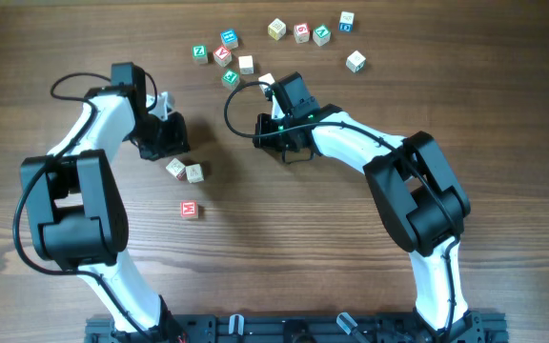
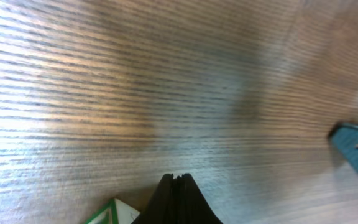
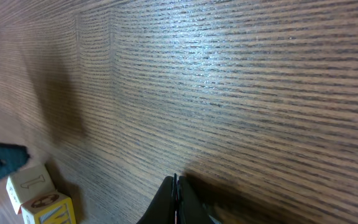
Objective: Form a circle
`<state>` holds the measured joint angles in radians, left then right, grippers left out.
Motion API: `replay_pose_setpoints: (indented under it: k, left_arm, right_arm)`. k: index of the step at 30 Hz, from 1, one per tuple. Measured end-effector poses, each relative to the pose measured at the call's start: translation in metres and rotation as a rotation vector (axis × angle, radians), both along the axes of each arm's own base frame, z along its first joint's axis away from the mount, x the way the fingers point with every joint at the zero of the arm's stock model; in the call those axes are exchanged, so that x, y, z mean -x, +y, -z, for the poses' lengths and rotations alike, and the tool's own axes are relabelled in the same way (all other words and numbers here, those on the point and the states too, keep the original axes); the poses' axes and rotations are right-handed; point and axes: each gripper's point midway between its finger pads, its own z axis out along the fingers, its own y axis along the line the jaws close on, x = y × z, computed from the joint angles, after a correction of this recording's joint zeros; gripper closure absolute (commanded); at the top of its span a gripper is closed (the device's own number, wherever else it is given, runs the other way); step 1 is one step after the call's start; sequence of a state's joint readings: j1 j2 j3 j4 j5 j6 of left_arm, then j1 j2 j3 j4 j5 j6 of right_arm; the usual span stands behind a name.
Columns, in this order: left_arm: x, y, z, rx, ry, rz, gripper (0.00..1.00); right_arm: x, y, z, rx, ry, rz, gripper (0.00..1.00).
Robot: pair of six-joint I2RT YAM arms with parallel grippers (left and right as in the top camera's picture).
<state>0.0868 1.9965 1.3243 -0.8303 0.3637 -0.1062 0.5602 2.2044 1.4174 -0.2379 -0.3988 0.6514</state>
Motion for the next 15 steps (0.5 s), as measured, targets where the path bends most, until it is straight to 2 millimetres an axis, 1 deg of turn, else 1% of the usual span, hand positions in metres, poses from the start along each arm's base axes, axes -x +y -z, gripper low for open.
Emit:
replay_pose_setpoints:
  k: [2, 4, 5, 8, 11, 14, 15]
  left_arm:
    - [-0.011, 0.001, -0.015, -0.001, -0.019, -0.008, 0.96]
    - [-0.013, 0.001, -0.03, 0.0, -0.011, -0.015, 0.96]
    - [-0.015, 0.001, -0.038, 0.0, -0.019, -0.018, 0.96]
    - [-0.019, 0.002, -0.076, -0.004, -0.083, -0.025, 0.96]
    - [-0.005, 0.001, -0.122, -0.009, -0.146, -0.028, 0.96]
    - [0.024, 0.0, -0.159, -0.023, -0.166, -0.031, 0.96]
    - [0.037, 0.002, -0.172, -0.04, -0.175, -0.034, 0.92]
  right_arm:
    - [0.0, 0.0, 0.0, 0.0, 0.0, 0.0, 0.95]
    - [0.0, 0.0, 0.0, 0.0, 0.0, 0.0, 0.94]
    - [0.0, 0.0, 0.0, 0.0, 0.0, 0.0, 0.92]
    - [0.0, 0.001, -0.001, -0.002, -0.001, 0.0, 0.9]
    - [0.0, 0.001, -0.001, -0.002, -0.001, 0.0, 0.87]
    - [0.001, 0.002, -0.002, -0.001, 0.0, -0.001, 0.85]
    - [0.001, 0.002, -0.002, -0.001, 0.0, -0.002, 0.82]
